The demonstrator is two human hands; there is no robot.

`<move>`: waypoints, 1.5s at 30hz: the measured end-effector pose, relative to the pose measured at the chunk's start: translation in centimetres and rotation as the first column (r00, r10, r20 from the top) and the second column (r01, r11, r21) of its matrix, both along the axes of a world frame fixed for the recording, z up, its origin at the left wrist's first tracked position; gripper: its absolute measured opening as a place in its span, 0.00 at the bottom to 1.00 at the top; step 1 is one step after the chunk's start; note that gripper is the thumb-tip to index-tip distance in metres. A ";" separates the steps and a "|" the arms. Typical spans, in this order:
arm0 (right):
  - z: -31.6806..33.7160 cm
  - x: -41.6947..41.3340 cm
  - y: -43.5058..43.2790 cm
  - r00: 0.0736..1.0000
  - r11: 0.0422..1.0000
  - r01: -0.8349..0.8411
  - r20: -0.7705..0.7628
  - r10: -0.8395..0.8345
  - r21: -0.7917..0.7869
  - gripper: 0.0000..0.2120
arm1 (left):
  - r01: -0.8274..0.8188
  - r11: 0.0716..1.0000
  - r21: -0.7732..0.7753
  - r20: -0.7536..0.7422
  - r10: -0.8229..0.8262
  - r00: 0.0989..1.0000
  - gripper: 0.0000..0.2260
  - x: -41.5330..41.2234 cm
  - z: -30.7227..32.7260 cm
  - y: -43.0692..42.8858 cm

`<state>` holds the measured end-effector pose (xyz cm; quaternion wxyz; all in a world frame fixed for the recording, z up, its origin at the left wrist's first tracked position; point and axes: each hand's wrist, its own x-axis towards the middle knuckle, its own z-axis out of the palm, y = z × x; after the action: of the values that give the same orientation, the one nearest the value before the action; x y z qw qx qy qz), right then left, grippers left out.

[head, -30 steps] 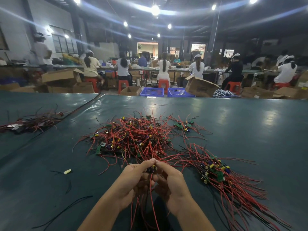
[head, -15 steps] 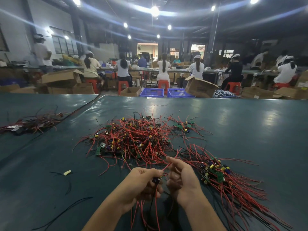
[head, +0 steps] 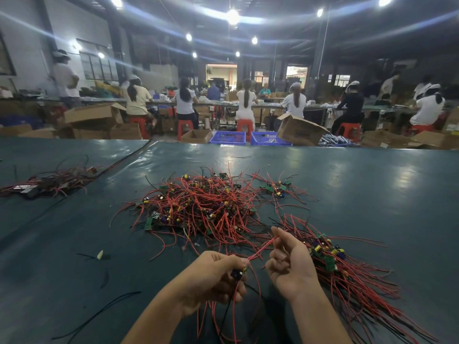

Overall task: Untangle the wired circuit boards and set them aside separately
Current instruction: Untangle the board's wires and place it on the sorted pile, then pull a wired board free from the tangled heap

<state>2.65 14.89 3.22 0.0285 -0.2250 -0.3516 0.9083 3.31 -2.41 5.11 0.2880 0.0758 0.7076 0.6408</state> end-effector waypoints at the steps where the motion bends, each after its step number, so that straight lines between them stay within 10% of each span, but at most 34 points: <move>1: 0.0 0.0 -0.1 1.000 1.000 0.004 -0.012 -0.004 0.021 0.04 | -0.007 1.000 0.013 0.003 0.007 1.000 0.12 0.0 0.0 0.0; 9: 0.5 0.6 -2.1 0.986 0.913 -0.124 -0.053 0.157 0.387 0.13 | -0.322 0.874 0.365 0.128 0.296 0.947 0.14 -1.2 -0.1 -0.4; 15: 0.4 1.6 -4.5 0.924 0.746 -0.182 -0.148 0.352 0.640 0.18 | -0.346 0.874 0.340 0.070 0.343 0.937 0.22 -1.6 -0.9 -0.3; 34: 1.1 1.5 -4.0 0.910 0.792 0.052 -0.356 0.214 0.608 0.05 | -0.293 0.866 0.404 -0.167 0.385 0.908 0.10 -1.8 -1.4 0.0; 45: 1.0 1.5 -0.6 0.887 -0.126 0.445 -0.456 -0.072 0.886 0.08 | -0.343 0.876 0.340 -0.108 0.398 0.911 0.10 -2.6 -2.4 -0.3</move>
<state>4.14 14.30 4.17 0.4078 -0.0783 -0.8364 0.3577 0.71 -2.69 2.74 0.0810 0.0390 0.6206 0.7790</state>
